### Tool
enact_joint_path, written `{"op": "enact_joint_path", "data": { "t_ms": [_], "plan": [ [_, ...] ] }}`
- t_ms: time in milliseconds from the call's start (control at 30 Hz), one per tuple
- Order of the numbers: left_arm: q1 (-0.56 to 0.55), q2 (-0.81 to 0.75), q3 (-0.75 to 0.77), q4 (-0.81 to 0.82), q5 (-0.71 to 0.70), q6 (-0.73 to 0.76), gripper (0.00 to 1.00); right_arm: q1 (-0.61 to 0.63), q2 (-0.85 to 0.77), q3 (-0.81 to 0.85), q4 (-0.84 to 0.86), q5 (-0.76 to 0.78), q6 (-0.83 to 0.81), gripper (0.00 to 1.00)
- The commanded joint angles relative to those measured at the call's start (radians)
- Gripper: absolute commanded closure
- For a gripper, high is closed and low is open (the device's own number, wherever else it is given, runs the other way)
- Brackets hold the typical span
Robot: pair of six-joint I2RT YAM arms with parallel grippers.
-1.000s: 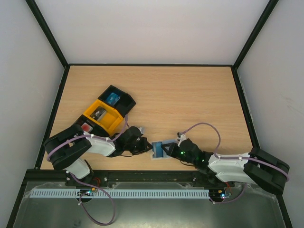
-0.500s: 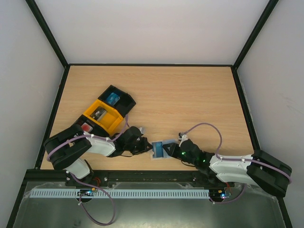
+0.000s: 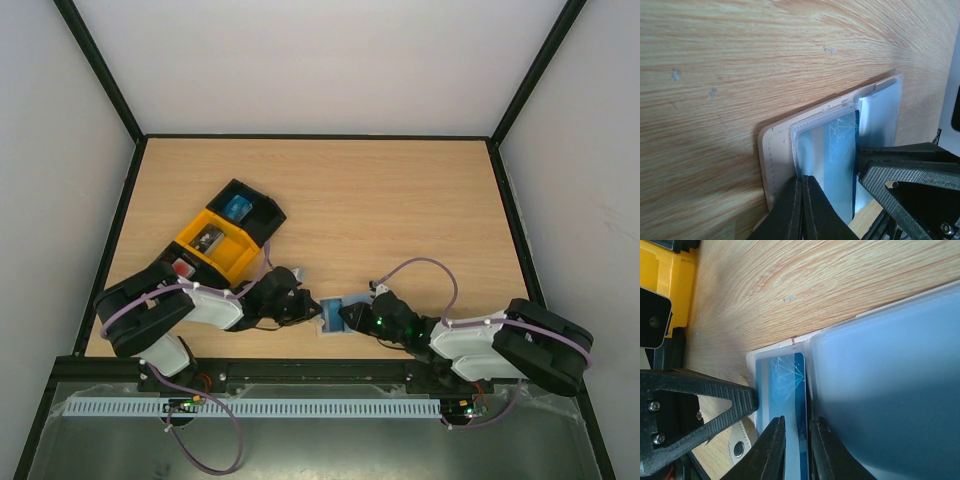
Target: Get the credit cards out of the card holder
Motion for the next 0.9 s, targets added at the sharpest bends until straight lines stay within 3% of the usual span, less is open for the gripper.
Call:
{"op": "enact_joint_path", "data": {
  "t_ms": [0, 433, 633, 767, 867],
  "plan": [
    [-0.016, 0.056, -0.033, -0.106, -0.001, 0.014, 0.97, -0.005, 0.027, 0.018, 0.021, -0.017, -0.014, 0.84],
    [-0.016, 0.063, -0.037, -0.096, 0.002, 0.010, 0.97, -0.004, 0.038, -0.009, 0.164, -0.069, -0.006, 0.87],
    [-0.012, 0.017, -0.016, -0.159, -0.013, 0.022, 0.91, -0.004, -0.029, -0.007, 0.082, -0.033, -0.004, 0.86],
    [-0.010, -0.073, 0.029, -0.275, -0.058, 0.038, 0.81, -0.005, -0.102, -0.010, 0.009, -0.028, -0.001, 0.86],
    [-0.010, -0.119, 0.044, -0.275, -0.057, 0.025, 0.76, -0.005, -0.146, -0.018, -0.035, -0.008, -0.006, 0.86]
  ]
}}
